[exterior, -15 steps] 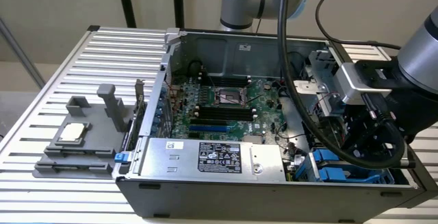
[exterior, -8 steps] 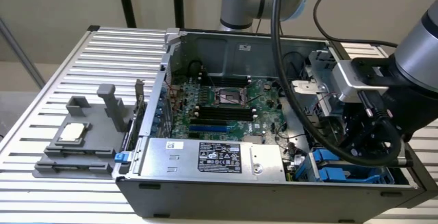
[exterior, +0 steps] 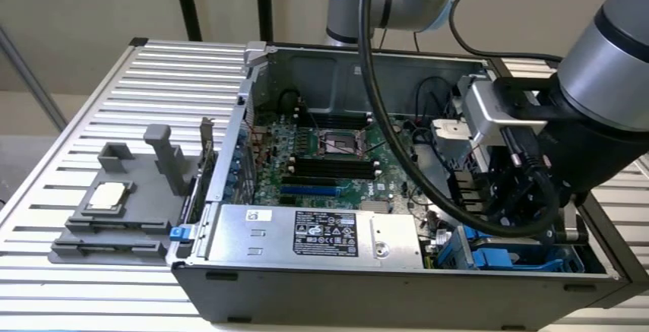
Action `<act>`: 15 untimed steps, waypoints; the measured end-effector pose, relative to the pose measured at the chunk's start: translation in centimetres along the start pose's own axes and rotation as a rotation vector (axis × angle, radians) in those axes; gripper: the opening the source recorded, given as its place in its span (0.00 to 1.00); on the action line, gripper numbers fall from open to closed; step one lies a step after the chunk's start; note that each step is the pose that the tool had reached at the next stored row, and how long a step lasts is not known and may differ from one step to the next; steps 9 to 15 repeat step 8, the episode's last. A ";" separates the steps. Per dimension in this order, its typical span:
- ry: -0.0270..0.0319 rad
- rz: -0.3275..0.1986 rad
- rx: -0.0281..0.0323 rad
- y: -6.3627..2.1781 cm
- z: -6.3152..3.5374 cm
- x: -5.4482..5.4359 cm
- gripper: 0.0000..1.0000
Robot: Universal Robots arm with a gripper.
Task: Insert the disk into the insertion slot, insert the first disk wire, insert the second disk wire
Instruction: 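Insert the second disk wire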
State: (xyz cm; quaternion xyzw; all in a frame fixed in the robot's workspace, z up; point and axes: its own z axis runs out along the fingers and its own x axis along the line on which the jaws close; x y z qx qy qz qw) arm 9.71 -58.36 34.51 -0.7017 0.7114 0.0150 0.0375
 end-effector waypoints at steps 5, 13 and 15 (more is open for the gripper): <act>0.0001 0.000 0.0002 0.00 -0.01 0.0 0.25; 0.0001 0.000 0.0002 0.00 -0.01 0.0 0.25; 0.0001 0.000 0.0002 0.00 -0.01 0.0 0.25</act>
